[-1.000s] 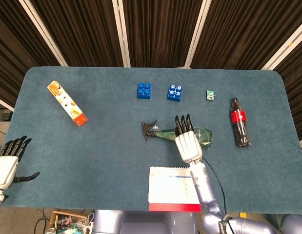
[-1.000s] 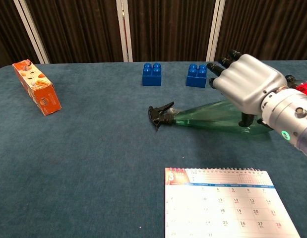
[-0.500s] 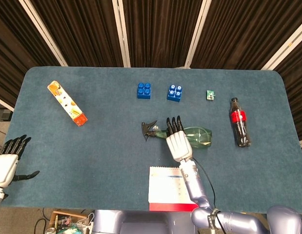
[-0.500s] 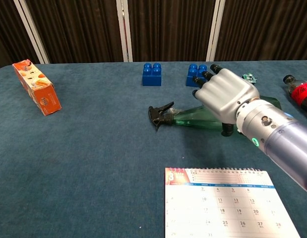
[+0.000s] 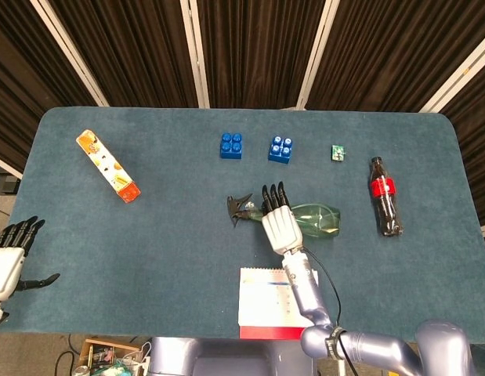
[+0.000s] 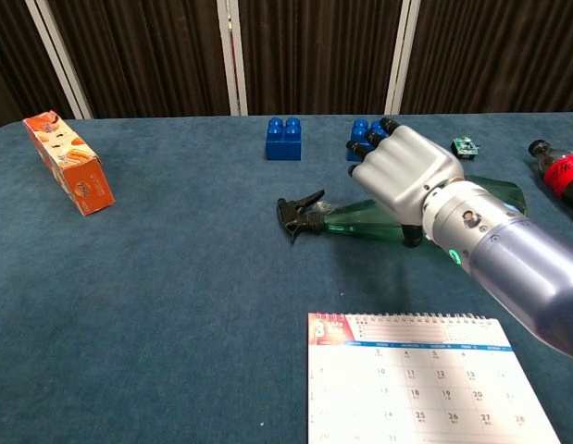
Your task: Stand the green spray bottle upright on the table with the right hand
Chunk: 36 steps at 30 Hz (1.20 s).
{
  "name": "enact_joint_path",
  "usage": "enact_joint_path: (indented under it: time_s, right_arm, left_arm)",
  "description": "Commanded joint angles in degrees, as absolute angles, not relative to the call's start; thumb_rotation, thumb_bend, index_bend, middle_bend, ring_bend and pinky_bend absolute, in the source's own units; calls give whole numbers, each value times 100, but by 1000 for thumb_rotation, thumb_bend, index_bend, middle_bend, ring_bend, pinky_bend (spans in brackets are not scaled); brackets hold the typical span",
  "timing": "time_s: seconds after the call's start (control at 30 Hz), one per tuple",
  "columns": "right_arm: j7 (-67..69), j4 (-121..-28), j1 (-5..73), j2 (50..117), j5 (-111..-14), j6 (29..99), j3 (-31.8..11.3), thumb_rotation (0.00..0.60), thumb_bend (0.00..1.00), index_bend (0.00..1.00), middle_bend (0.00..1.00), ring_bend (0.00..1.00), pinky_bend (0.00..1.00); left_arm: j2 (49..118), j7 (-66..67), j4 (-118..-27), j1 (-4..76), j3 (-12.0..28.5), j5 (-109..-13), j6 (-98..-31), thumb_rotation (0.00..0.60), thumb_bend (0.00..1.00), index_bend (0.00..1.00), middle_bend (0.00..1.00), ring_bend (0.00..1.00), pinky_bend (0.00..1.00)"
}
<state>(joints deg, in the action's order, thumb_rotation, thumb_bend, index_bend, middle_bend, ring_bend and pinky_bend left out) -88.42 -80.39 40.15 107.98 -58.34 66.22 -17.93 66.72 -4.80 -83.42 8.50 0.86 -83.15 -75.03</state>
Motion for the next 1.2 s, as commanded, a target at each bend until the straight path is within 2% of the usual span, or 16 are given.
enact_joint_path:
  time_s: [0.03,0.53,0.6,0.8,0.97,1.07,1.2]
  right_arm:
    - [-8708,-7911,4081,10768,-5749,6550,-1773,600,120,213,0,0,0]
    - [-8034,-7031,4378,10873,-5357,6120,-1660,600,141,249,0,0,0]
    - [-7972,-6931,4423,10895,-5345,6091,-1621,600,162,292,0,0,0]
    - [-7688,-6687,4524,10951,-5452,6094,-1541,600,307,630,0,0,0]
    - [-7274,-6552,4547,10983,-5801,6282,-1438,600,418,831,20,0,0]
    - [-6961,-6597,4528,10954,-6133,6527,-1382,600,442,886,56,0,0]
    - [-6650,-6836,4452,10791,-6595,6914,-1265,600,454,894,63,0,0]
  left_arm:
    - [6679,-459,-8363,858,77,-8302,-7475,600,60,0,0,0,35]
    - [6763,-275,-8362,1006,119,-8139,-7206,600,60,0,0,0,35]
    - [6768,-279,-8353,1019,125,-8124,-7186,600,60,0,0,0,35]
    - [6777,-292,-8318,1047,135,-8079,-7133,600,60,0,0,0,35]
    - [6771,-298,-8333,1050,123,-8103,-7149,600,60,0,0,0,35]
    - [6764,-304,-8358,1046,108,-8144,-7180,600,60,0,0,0,35]
    - [6743,-291,-8410,1017,80,-8221,-7274,600,60,0,0,0,35]
